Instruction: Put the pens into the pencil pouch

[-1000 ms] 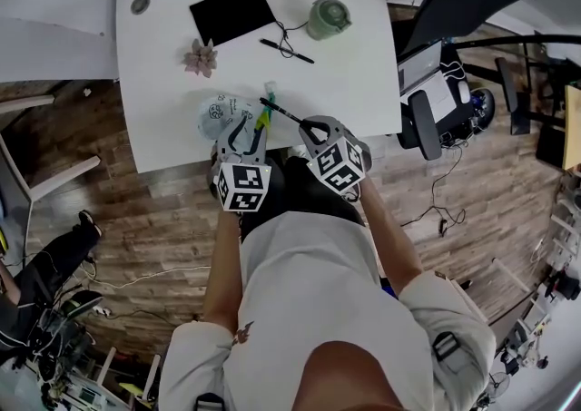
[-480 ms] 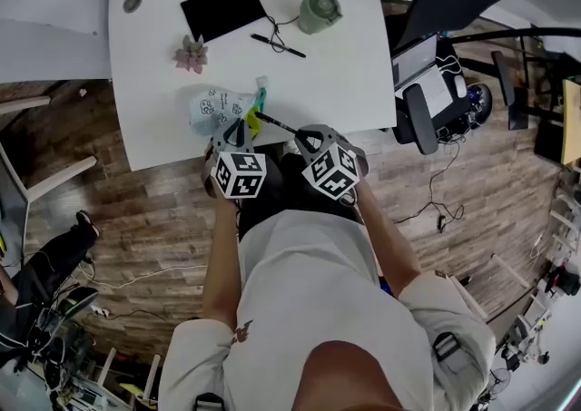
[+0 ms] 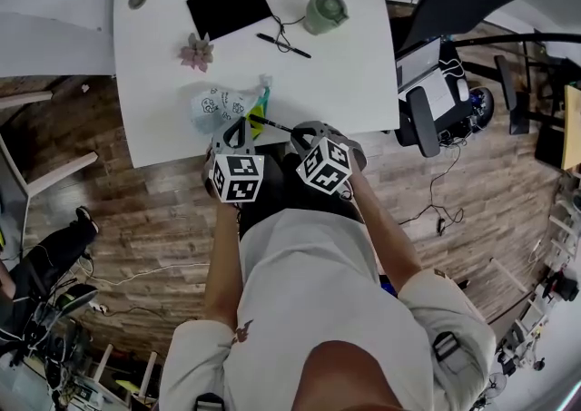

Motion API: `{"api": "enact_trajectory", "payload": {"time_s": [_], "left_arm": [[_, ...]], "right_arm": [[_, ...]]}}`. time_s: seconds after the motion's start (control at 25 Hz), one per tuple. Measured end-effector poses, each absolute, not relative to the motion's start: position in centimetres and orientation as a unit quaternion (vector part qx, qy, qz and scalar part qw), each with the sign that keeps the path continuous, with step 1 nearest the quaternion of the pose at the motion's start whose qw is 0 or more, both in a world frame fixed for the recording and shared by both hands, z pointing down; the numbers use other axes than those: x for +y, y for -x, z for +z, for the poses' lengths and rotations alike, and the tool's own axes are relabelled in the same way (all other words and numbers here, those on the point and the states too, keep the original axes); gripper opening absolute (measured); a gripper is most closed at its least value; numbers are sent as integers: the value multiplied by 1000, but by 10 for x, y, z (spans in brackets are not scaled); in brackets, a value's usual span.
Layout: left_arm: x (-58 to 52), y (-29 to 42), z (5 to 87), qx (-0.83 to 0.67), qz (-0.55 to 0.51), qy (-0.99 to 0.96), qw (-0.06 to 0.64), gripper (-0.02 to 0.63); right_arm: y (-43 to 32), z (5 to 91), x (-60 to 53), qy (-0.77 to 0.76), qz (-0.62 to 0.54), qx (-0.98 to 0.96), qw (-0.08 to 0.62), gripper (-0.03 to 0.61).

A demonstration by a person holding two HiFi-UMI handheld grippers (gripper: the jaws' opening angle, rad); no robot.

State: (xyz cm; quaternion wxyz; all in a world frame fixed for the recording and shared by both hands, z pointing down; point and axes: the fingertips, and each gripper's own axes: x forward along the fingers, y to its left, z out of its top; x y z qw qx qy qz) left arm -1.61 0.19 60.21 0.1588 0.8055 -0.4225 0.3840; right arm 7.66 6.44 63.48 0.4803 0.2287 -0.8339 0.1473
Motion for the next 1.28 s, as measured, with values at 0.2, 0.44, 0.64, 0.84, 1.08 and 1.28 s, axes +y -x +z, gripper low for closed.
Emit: {"api": "enact_trajectory", "payload": {"time_s": [0.2, 0.44, 0.64, 0.84, 1.08, 1.28], "left_arm": [[2, 19, 588, -421, 344, -819, 184, -3], [4, 28, 576, -416, 315, -829, 202, -3], [4, 29, 572, -410, 304, -835, 209, -3], [2, 27, 570, -402, 293, -840, 216, -3], [-2, 29, 567, -400, 265, -842, 244, -3], [-7, 34, 568, -402, 230, -840, 282, -3]], "right_arm": [[-61, 634, 52, -208, 130, -836, 491, 38], [-36, 628, 38, -185, 104, -843, 495, 40], [-16, 625, 29, -168, 88, -845, 499, 38], [2, 619, 21, -156, 76, -849, 499, 40], [18, 619, 10, -146, 70, -856, 491, 40], [38, 619, -3, -142, 72, -872, 463, 40]]}}
